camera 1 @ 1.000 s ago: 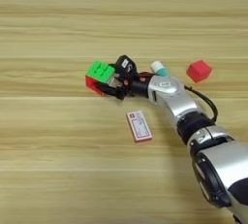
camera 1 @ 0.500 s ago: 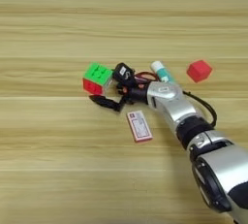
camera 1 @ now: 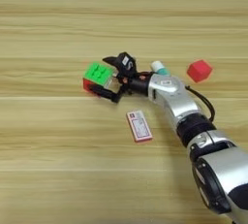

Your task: Move the objects on the table

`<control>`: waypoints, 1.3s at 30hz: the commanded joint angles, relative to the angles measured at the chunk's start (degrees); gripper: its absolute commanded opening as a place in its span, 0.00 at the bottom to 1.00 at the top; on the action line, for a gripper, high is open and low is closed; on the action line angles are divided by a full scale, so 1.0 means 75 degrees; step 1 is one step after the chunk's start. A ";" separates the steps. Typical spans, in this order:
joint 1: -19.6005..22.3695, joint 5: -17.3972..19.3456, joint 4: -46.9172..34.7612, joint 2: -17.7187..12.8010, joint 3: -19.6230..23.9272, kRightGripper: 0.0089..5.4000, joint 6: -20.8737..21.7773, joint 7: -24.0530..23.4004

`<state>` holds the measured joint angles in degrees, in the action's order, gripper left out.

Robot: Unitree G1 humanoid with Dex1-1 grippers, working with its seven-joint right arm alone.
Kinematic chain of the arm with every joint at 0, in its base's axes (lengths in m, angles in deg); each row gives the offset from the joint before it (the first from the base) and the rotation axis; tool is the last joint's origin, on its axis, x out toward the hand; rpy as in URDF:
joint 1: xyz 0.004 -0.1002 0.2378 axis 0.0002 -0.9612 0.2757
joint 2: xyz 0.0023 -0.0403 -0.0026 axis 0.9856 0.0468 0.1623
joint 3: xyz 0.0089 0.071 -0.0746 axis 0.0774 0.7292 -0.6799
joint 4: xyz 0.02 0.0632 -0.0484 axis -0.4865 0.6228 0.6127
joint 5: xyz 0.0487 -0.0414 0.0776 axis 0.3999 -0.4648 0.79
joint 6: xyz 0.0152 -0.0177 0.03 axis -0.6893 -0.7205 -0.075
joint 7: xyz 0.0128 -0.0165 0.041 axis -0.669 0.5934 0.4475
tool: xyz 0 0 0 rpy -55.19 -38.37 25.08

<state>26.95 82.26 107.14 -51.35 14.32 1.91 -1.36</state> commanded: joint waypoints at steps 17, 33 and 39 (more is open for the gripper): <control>-0.0829 0.0991 -0.4044 -0.1059 0.0138 0.99 -0.1348 0.0964; -0.1900 0.0841 -0.4624 -0.2444 0.0025 0.99 -0.1744 0.1552; -0.2155 0.0659 -0.4603 -0.2665 -0.0093 0.99 -0.1828 0.1577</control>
<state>8.51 87.53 74.36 -69.31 13.23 -11.82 12.03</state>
